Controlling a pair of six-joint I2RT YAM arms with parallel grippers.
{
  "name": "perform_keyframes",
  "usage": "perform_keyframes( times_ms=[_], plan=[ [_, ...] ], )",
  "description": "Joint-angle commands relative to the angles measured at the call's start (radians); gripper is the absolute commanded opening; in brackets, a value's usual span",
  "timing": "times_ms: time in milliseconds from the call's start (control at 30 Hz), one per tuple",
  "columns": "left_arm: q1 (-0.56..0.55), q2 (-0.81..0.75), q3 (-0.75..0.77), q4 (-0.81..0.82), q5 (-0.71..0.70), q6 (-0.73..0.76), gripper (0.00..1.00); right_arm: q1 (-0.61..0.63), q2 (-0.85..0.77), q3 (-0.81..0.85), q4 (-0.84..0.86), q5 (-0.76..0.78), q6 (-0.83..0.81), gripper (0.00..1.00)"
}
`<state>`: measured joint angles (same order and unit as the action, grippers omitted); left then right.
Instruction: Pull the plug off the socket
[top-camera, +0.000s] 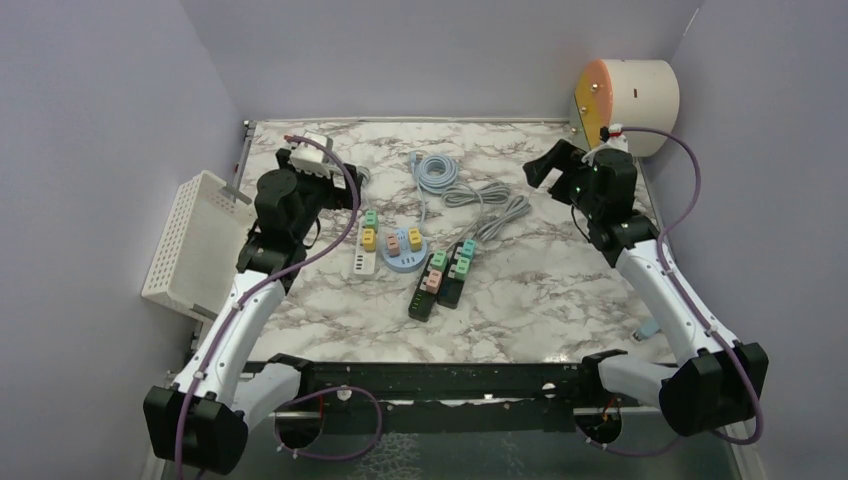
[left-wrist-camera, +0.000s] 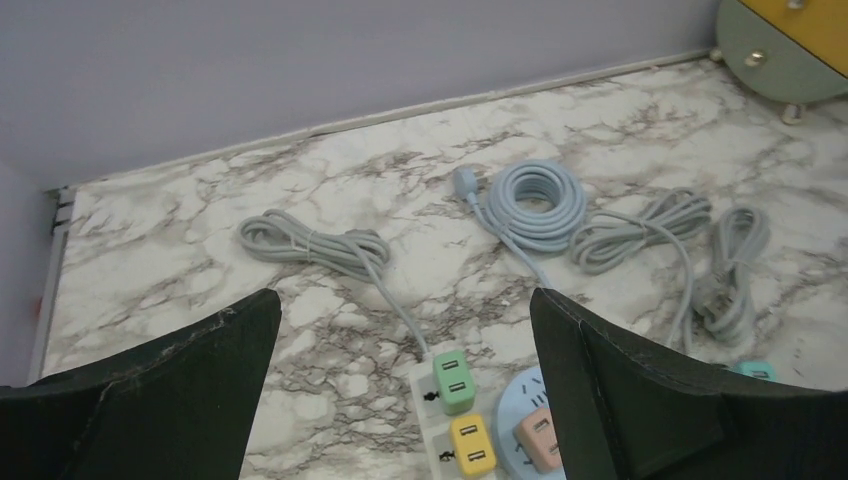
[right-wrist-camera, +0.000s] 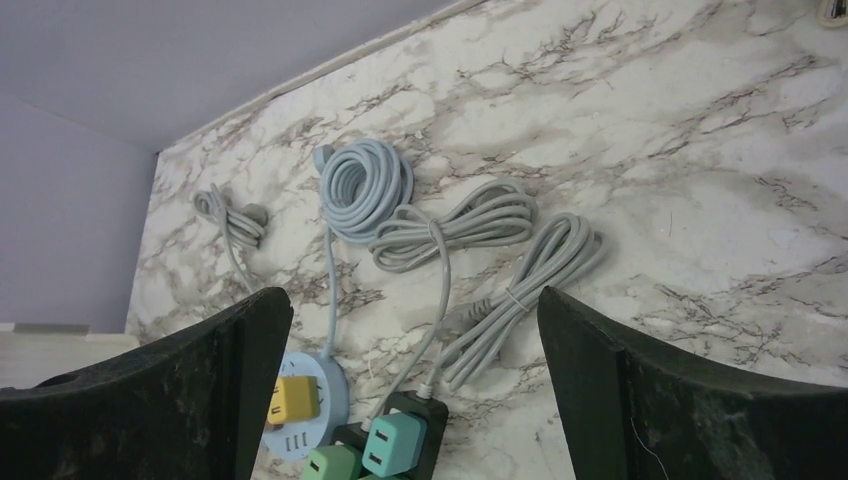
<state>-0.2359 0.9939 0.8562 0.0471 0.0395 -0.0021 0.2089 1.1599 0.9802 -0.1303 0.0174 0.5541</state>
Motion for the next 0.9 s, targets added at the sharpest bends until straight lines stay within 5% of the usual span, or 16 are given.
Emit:
perform_keyframes(
  times_ms=[0,133,200,333,567,733,867],
  plan=[
    [-0.003,0.029,0.154,-0.127,0.336,0.045,0.99,-0.006,0.011,0.032,-0.001,-0.038,-0.022,0.99],
    [-0.008,0.120,0.299,-0.387,0.861,0.139,0.99,0.021,0.119,0.141,-0.087,-0.094,-0.061,1.00],
    [-0.038,0.165,0.340,-0.497,0.947,0.199,0.99,0.099,0.203,0.277,-0.214,-0.004,-0.091,1.00],
    [-0.068,0.145,0.311,-0.489,0.770,0.192,0.99,0.327,0.323,0.422,-0.384,0.244,-0.123,1.00],
    [-0.069,0.006,0.054,-0.168,0.043,-0.108,0.99,0.548,0.518,0.563,-0.656,0.291,0.068,1.00],
    [-0.069,-0.074,-0.084,-0.157,-0.106,-0.298,0.99,0.644,0.557,0.558,-0.721,0.189,0.148,0.97],
    [-0.069,-0.114,-0.156,-0.200,-0.093,-0.432,0.96,0.661,0.549,0.481,-0.693,0.065,0.179,0.83]
  ],
)
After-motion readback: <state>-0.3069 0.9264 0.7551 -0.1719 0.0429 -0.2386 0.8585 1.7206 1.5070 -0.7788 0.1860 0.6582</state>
